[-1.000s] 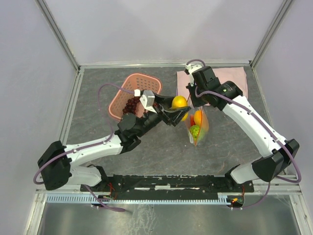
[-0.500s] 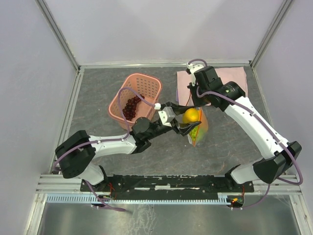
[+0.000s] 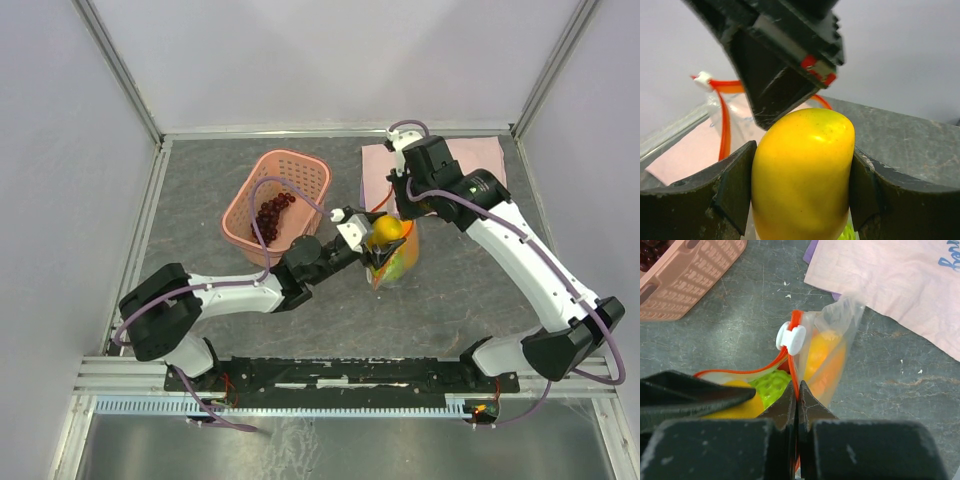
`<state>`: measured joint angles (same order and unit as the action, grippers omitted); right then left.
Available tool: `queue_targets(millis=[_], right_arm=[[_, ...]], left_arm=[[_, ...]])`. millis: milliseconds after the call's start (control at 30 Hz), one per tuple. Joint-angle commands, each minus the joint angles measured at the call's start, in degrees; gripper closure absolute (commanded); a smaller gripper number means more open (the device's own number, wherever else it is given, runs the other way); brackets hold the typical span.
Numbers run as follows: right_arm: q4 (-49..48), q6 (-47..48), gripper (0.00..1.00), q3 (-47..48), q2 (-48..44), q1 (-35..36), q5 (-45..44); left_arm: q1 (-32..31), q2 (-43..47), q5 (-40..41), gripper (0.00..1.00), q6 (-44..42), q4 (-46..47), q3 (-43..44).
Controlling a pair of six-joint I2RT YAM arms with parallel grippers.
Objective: Place the food in the zip-top bag and seal the zipper
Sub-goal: Place the fake fruit in the zipper food storage bag.
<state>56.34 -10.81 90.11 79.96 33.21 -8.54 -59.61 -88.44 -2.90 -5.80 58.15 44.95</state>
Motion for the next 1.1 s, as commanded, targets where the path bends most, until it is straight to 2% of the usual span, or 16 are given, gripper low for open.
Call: queue_targets(millis=[0,100,233,633,867,1067], right_arm=[[-2.0,-0.4,0.98,0.2,-2.9,-0.1,0.5],[-2.5,-0.4,0.98,-0.3,-3.3,-0.1,0.8],[-3.1,-0.4,0.98,-1.2,-4.2,-0.1,0.7],[-4.6,-0.2,0.98,-3.7,-5.5,-0.1,0.2],[-4.9,-0.6,0.98,-3.7,-5.5,-0.1,1.3],[-5.0,-1.1,0.98,-3.8,-5.7,-0.2,3.4]], left_arm=[[-0.1,1.0,10.8,0.58,4.8,-4.7,4.1],[-0.1,1.7,17.0,0.57,10.4,-8.3,4.6],[0.0,3.5,18.5,0.56,16.6,-11.0,4.2],[1.4,10.1,10.2,0.55,27.4,-6.7,-2.6],[1.3,7.3,9.0,0.61,27.2,-17.2,3.4],[1.2,3.5,12.6,0.63,28.5,-26.7,10.1]])
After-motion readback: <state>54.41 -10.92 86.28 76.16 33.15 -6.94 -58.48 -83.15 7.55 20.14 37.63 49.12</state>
